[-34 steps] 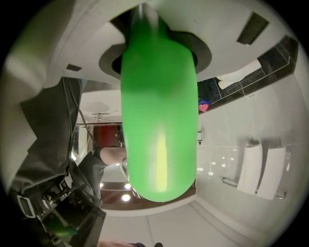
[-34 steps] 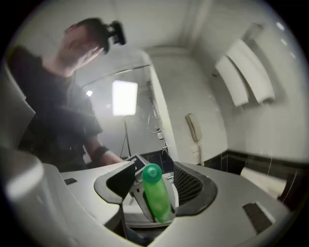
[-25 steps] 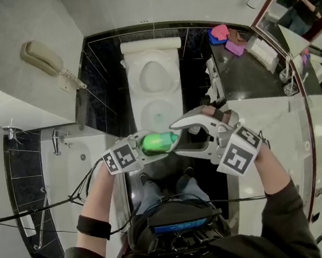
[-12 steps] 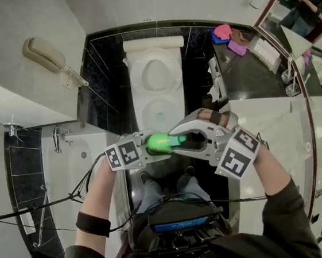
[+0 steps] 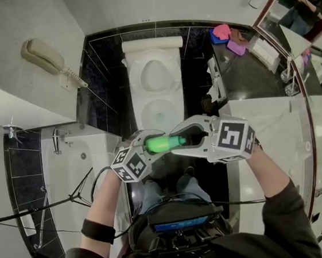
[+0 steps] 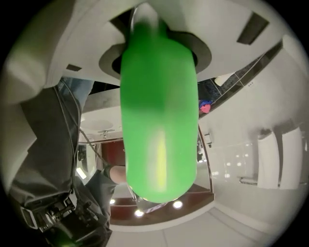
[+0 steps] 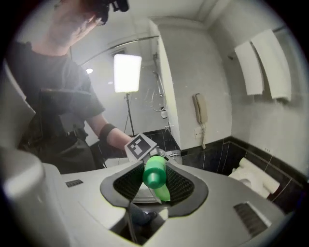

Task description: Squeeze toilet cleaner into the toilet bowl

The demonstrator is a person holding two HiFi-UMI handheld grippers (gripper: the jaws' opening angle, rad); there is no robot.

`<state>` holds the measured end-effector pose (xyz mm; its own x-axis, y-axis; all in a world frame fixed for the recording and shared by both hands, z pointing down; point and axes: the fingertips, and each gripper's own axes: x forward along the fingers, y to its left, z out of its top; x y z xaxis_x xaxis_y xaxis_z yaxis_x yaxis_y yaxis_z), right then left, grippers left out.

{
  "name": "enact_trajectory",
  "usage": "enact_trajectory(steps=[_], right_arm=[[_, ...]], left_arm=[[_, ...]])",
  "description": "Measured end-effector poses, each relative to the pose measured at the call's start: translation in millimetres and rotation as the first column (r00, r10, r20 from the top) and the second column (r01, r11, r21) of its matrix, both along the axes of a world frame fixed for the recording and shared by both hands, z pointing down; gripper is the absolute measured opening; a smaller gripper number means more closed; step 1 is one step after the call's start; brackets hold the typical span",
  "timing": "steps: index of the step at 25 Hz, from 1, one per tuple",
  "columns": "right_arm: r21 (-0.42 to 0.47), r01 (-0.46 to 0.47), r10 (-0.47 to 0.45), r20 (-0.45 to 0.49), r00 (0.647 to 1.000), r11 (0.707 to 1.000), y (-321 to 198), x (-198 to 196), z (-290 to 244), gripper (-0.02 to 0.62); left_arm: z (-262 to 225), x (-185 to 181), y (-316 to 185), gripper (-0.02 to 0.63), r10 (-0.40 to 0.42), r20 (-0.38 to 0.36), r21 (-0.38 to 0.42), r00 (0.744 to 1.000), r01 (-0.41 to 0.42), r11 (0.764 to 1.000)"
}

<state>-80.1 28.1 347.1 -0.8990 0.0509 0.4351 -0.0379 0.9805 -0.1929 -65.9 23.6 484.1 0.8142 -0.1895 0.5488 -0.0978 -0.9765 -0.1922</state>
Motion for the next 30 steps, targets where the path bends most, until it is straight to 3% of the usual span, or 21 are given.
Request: enact_trajectory(steps=[3, 5, 10, 17, 21, 27, 30], right_arm=[[-0.163, -0.059, 0.064, 0.025, 0.998, 0.985, -3.7, 3.3, 11.0, 0.164], [-0.279, -0.093, 0.105, 0.029, 0.994, 0.956, -4.0, 3.9, 14.0, 0.164], [-0.507, -0.137, 0.178, 0.033, 0.983, 0.851, -4.9, 3.7, 18.2, 0.164], [-0.689, -0.144, 0.241, 0.046, 0.969, 0.71, -3.3, 2.7, 22.9, 0.175], [-0.687, -0.142, 0.273, 0.085, 0.958, 0.713, -5.8, 2.0, 17.9, 0.184], [-0.574, -0.209, 0.338, 0.127, 0.932, 0.792, -20.9, 22.4, 8.5, 0.199], [-0.513, -0.271, 0.397, 0.153, 0.905, 0.815, -30.8, 42.1, 6.9, 0.195]], left_arm=[[3.9, -1.2, -4.0, 0.184, -0.048, 0.015, 0.062, 0.999, 0.047, 0.997], [5.5, -2.8, -6.2, 0.184, -0.076, 0.024, 0.095, 0.997, 0.073, 0.993], [7.7, -5.9, -9.1, 0.186, -0.112, 0.032, 0.149, 0.993, 0.106, 0.983], [-4.6, -5.2, -9.9, 0.186, -0.155, 0.029, 0.166, 0.987, 0.149, 0.975], [-4.4, -5.5, -9.0, 0.186, -0.151, 0.002, 0.137, 0.988, 0.15, 0.979], [5.5, 0.8, -8.4, 0.184, -0.133, -0.025, 0.098, 0.991, 0.135, 0.986], [6.1, 11.4, -12.9, 0.184, -0.142, -0.028, 0.071, 0.989, 0.144, 0.987]])
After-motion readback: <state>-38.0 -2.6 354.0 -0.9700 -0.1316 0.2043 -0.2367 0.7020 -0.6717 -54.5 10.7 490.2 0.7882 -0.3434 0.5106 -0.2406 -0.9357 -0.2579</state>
